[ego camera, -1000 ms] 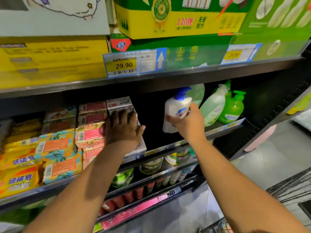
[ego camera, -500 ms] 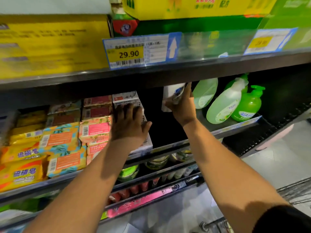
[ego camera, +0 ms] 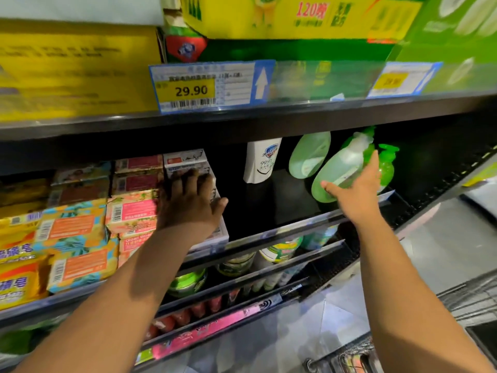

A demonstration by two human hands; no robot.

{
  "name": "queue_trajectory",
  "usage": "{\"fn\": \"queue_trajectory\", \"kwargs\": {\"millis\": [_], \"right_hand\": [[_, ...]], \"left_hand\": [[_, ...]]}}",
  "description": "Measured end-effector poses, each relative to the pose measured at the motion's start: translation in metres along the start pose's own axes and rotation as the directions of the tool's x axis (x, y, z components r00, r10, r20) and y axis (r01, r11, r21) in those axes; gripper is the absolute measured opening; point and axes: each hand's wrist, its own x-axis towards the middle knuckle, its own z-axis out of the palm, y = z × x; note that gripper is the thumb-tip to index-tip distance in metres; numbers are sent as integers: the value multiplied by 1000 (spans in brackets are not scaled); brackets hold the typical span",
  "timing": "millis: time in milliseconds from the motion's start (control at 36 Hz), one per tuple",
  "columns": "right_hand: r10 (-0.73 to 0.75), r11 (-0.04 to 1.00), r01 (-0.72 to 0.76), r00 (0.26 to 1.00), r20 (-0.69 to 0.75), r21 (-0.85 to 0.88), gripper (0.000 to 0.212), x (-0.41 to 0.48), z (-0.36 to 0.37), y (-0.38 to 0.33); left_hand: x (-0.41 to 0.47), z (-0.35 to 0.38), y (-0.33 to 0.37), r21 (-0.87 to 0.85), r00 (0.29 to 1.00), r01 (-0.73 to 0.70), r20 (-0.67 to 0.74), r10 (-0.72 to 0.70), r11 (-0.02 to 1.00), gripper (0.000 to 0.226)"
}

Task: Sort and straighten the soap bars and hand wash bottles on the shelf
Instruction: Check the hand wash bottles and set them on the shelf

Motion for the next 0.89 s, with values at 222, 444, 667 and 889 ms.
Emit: {"fn": "queue_trajectory", "kwargs": {"millis": [222,444,667,889], "right_hand": [[118,989,-124,990,81,83,76,-18,20,-16],[44,991,-69,976,215,111,65,-55,37,-56],[-30,864,-112,962,273,491,74,-106,21,-84],[104,732,-381,881,461,564,50,-153,0,-104]], "left_hand": [[-2,-3,1,-50,1000,8,21,-7,999,64],[-3,-6,0,-59,998,12,56,-8,998,64],[0,-27,-6,-246,984,79,176,-36,966,60],[-112,-65,33,-878,987,68,129,97,475,33]]}}
